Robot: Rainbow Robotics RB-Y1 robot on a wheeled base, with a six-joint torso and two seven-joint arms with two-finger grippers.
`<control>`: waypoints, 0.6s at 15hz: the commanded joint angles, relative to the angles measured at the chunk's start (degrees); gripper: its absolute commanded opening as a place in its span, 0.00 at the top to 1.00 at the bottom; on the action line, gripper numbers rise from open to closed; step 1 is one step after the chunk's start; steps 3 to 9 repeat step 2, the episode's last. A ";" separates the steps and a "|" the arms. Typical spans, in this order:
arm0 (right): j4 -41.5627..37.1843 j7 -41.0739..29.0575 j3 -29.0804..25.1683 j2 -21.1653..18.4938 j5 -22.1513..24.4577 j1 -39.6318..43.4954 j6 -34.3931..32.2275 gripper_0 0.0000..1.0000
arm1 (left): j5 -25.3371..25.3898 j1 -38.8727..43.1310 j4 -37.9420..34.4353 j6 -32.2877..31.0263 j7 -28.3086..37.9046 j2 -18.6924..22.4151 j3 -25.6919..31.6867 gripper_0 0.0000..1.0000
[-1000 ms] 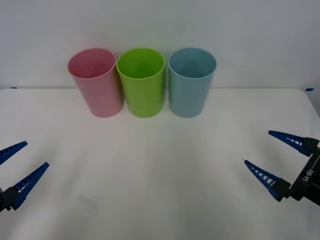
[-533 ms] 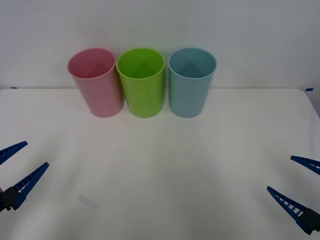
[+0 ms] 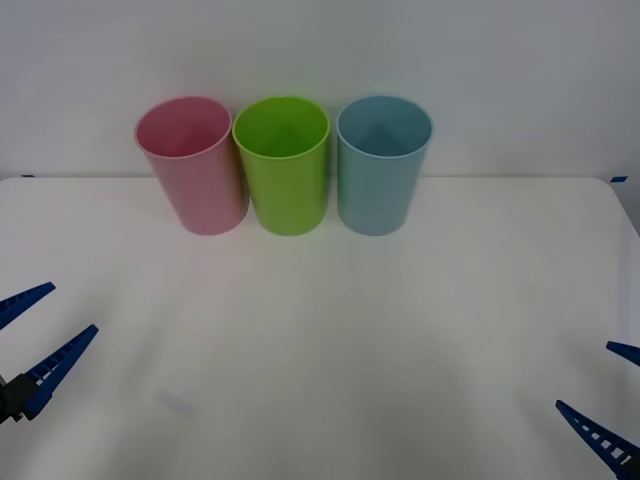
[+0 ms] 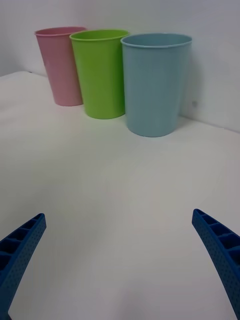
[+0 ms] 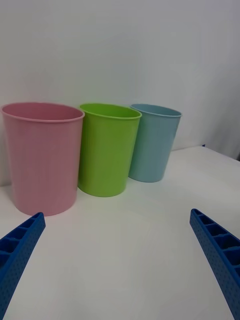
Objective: Grasp the object on the table and drop it into the matching bin: aluminum can to the light blue bin, PET bottle to the pink bin.
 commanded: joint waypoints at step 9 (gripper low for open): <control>0.02 0.06 0.38 0.01 0.03 0.20 0.00 0.00 | 0.00 0.00 0.00 0.00 0.00 0.00 0.00 0.00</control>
